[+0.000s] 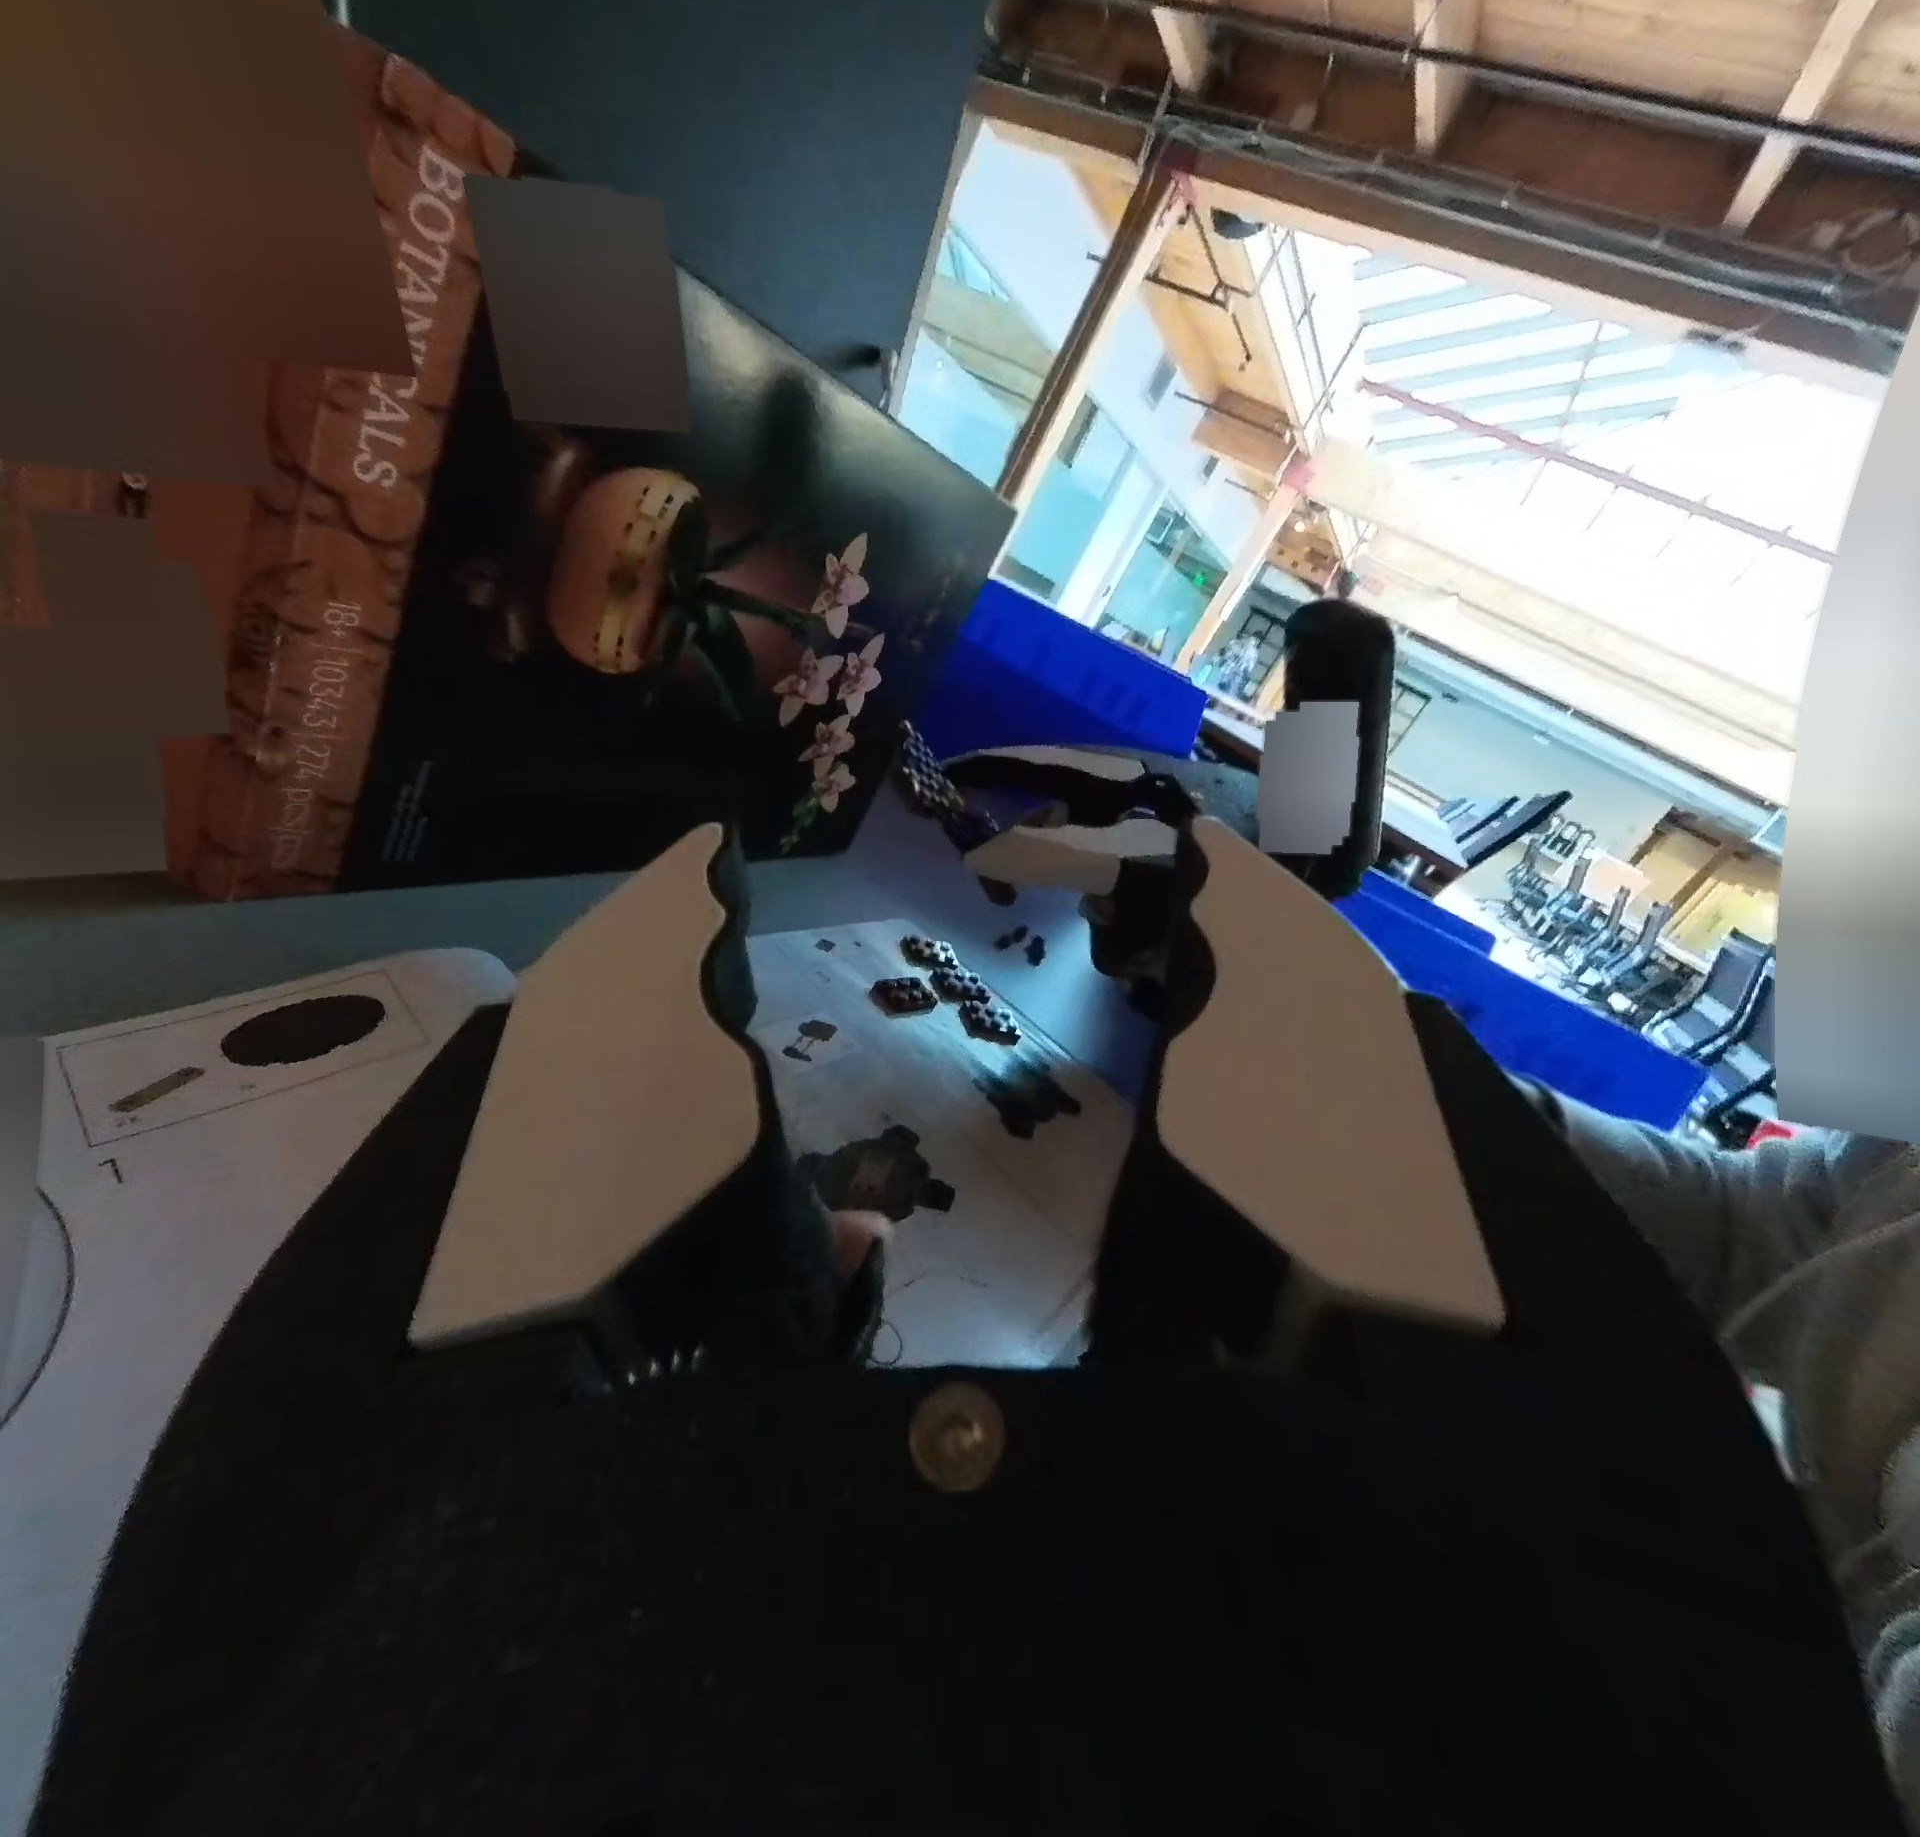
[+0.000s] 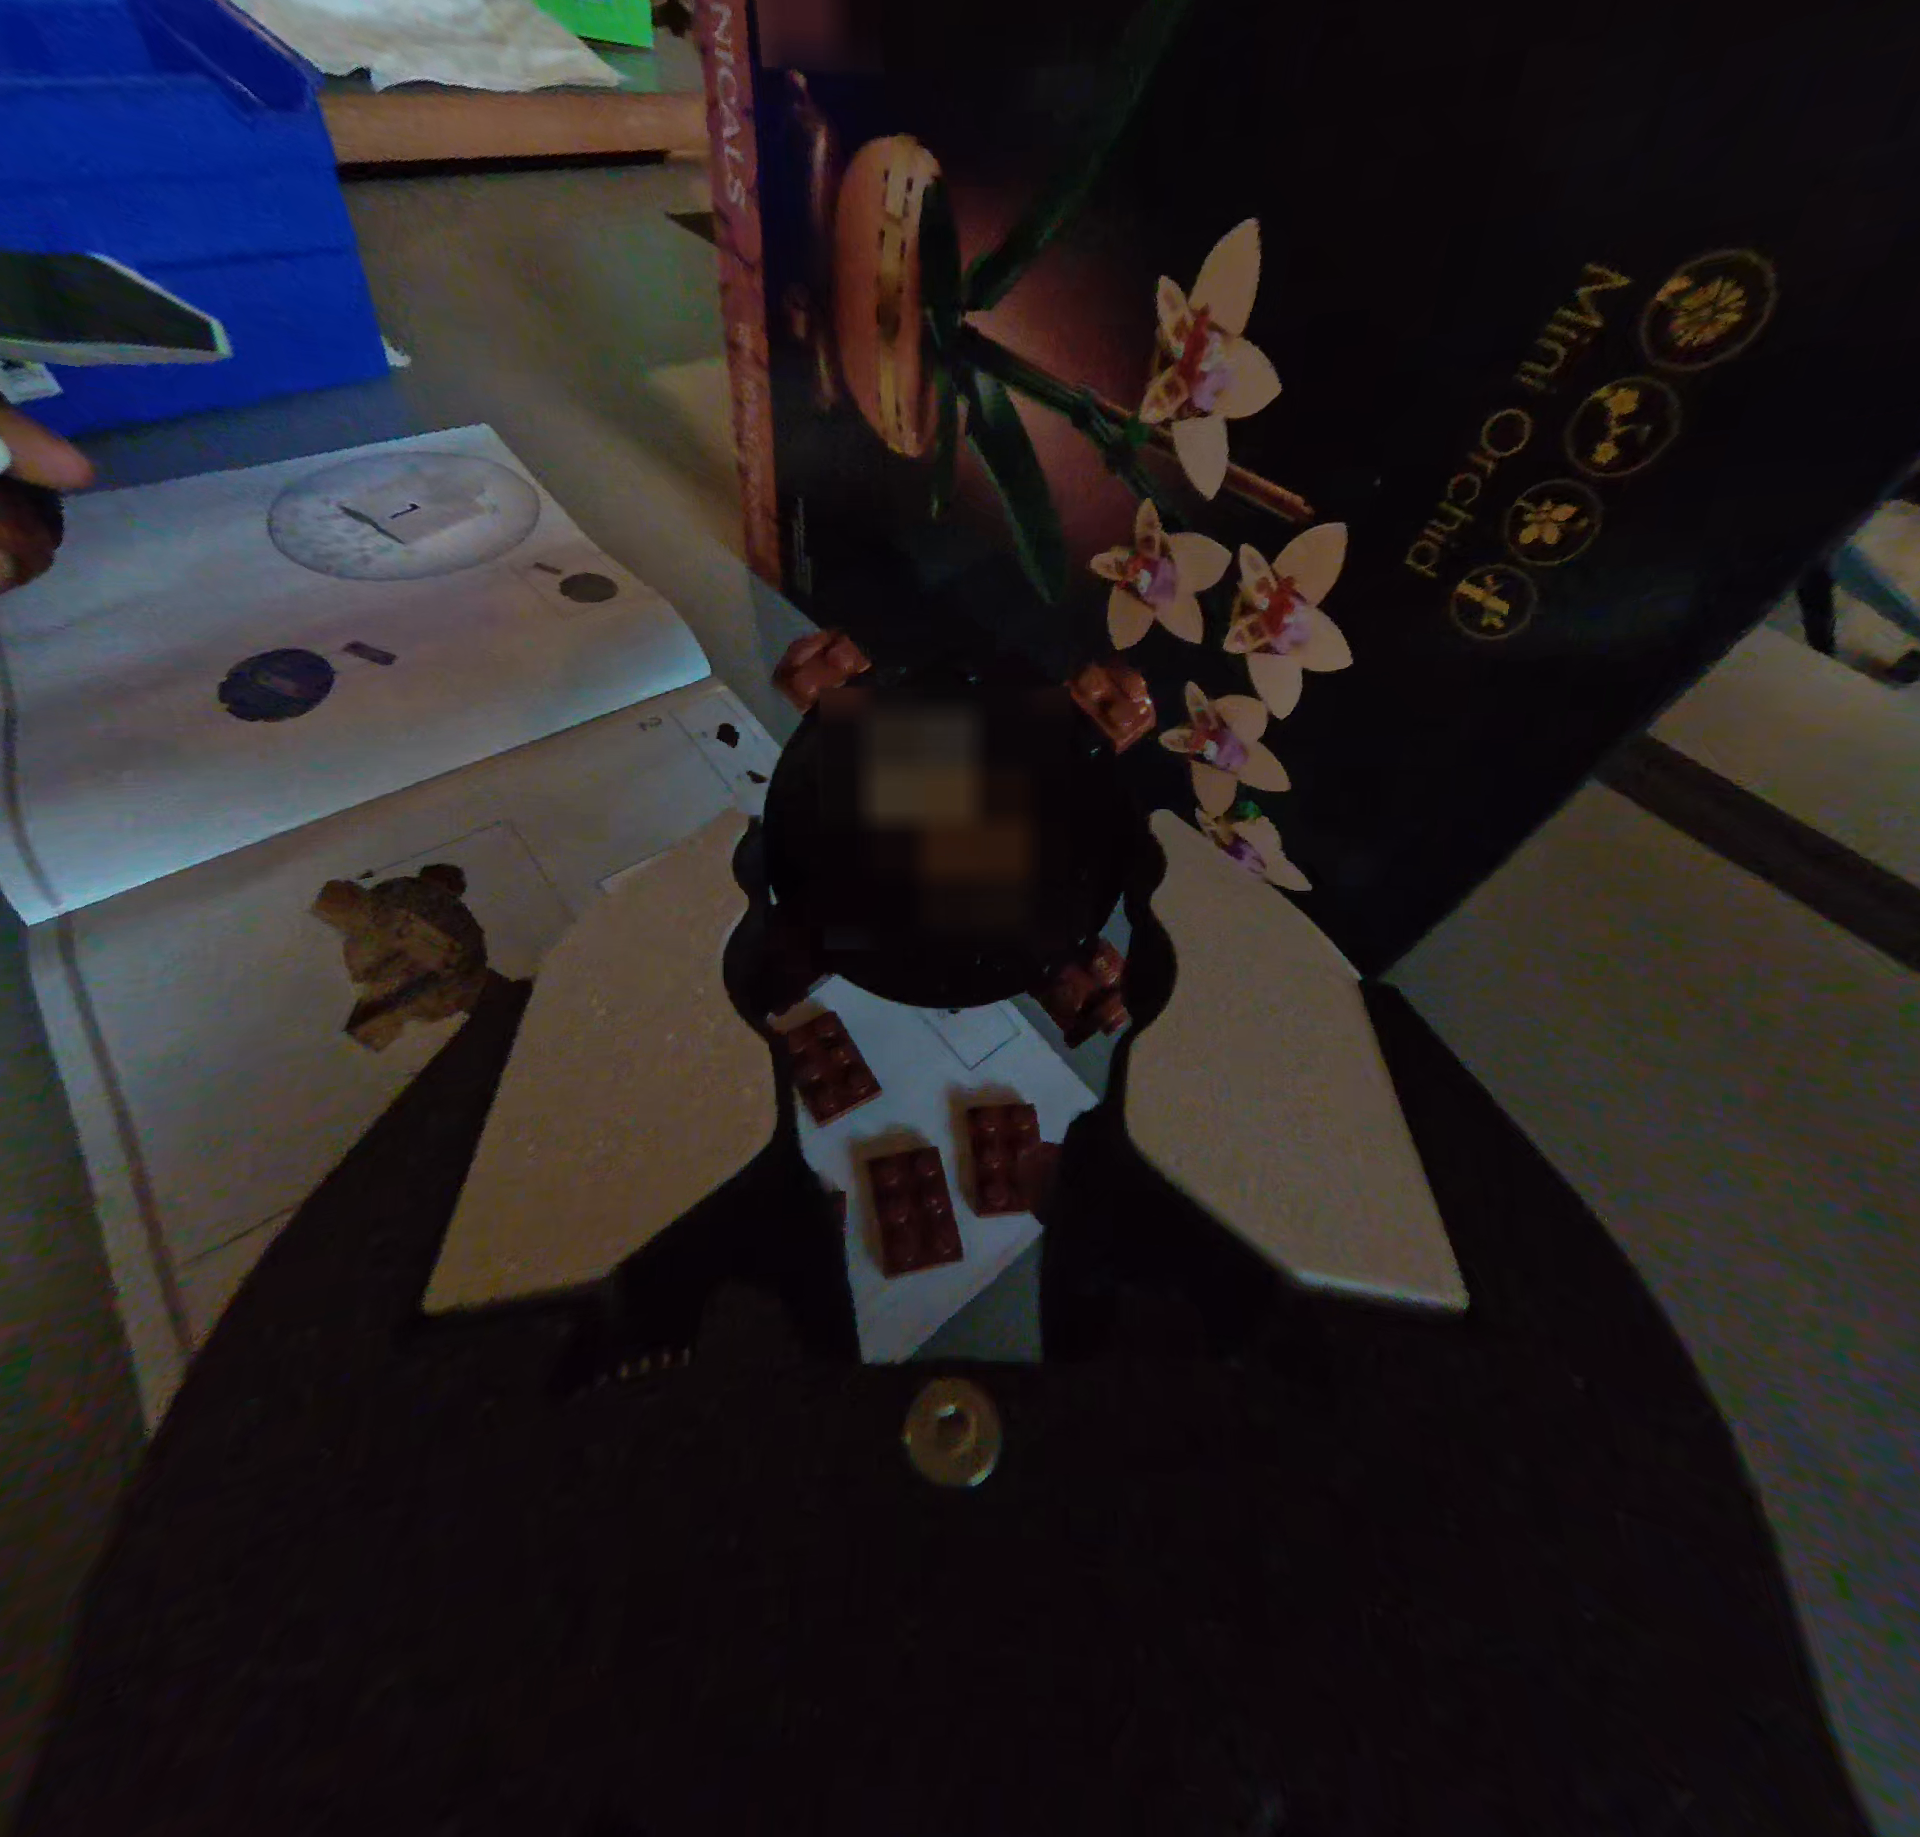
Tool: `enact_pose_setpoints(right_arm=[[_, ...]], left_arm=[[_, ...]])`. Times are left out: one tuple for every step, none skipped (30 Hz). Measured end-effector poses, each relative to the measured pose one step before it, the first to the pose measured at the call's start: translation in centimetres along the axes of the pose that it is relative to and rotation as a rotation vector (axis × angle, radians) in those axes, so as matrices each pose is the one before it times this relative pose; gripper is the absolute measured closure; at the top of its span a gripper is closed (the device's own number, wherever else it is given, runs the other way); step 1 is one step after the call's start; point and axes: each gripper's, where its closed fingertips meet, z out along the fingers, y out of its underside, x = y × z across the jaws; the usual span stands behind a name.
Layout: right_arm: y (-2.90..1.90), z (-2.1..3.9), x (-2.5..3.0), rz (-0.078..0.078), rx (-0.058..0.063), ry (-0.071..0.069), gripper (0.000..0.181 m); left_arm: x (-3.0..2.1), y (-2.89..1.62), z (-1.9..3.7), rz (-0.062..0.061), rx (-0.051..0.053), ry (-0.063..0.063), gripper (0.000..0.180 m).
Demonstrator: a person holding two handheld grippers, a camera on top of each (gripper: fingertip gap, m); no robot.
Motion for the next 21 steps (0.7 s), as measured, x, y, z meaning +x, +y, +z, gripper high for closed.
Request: enact_pose_setpoints(right_arm=[[0.015,0.039,-0.175,-0.002,0.0001,-0.0067,0.116],[0.115,0.064,-0.247,-0.0007,-0.0058,-0.0135,0.116],[0.142,0.084,-0.1,0.0021,-0.0047,-0.0027,0.116],[0.15,0.114,-0.129,0.0008,-0.0045,-0.0061,0.116],[0.217,0.115,-0.171,-0.0015,-0.009,-0.0101,0.116],[0.218,0.088,-0.086,-0.0025,-0.0124,-0.0044,0.116],[0.211,0.069,-0.111,-0.0049,-0.0116,-0.005,0.116],[0.128,0.05,-0.108,-0.0061,-0.008,-0.0062,0.116],[0.141,0.015,0.004,-0.004,-0.0109,0.001,0.116],[0.158,0.009,0.083,-0.0051,-0.0113,0.0057,0.116],[0.095,-0.01,0.057,-0.0094,-0.0067,0.0037,0.116],[0.126,0.096,-0.008,-0.0067,-0.0028,0.0081,0.116],[0.051,-0.008,0.069,-0.0003,-0.0025,0.0046,0.116],[0.061,0.014,0.017,0.004,-0.0027,-0.0006,0.116],[0.065,0.031,0.022,0.006,-0.0021,-0.002,0.116],[0.056,0.026,0.005,0.0065,-0.0012,-0.0024,0.116],[0.057,0.021,-0.012,0.0045,-0.0014,-0.0033,0.116],[0.04,0.021,0.025,0.0018,-0.0012,0.0003,0.116],[0.003,0.005,0.01,-0.0013,-0.0006,0.0002,0.116],[0.017,0.004,-0.016,-0.0022,-0.001,-0.0015,0.116],[0.024,0.022,-0.018,-0.0009,-0.0015,-0.0006,0.116]], left_arm=[[-0.067,0.318,0.129,0.008,-0.0177,-0.0066,0.104],[-0.094,0.389,0.115,0.0053,-0.0227,-0.0082,0.106],[-0.066,0.356,0.177,0.0051,-0.0222,-0.0073,0.114],[0.017,0.298,0.176,0.0121,-0.0219,-0.0058,0.134],[0.028,0.368,0.134,0.0278,-0.0312,-0.0097,0.161],[-0.037,0.361,0.151,0.0437,-0.0325,-0.0255,0.176],[-0.064,0.291,0.154,0.0628,-0.0283,-0.0351,0.179],[-0.051,0.199,0.106,0.075,-0.0239,-0.0392,0.18],[-0.141,0.184,0.027,0.0786,-0.0228,-0.0448,0.18],[-0.24,0.213,-0.002,0.0703,-0.0229,-0.0451,0.179],[-0.163,0.164,-0.014,0.0475,-0.0151,-0.031,0.177],[0.043,0.049,-0.017,0.0164,-0.0026,-0.0048,0.176],[0.219,0.009,-0.025,-0.0024,-0.0006,0.0192,0.174],[0.034,0.02,-0.017,-0.0132,-0.0029,0.0127,0.173],[-0.091,0.045,-0.002,-0.0199,-0.0016,0.0066,0.172],[-0.021,0.056,0.013,-0.023,-0.0019,0.0147,0.171],[0.03,0.042,0.006,-0.0214,-0.0013,0.0179,0.17],[-0.002,0.043,0.046,-0.0159,-0.0018,0.0131,0.169],[0.001,0.047,0.005,-0.0093,-0.0022,0.0059,0.167],[-0.003,0.058,0.047,-0.002,-0.0041,0.0011,0.166],[0.052,0.09,0.071,0.0031,-0.0069,0.0011,0.164]])
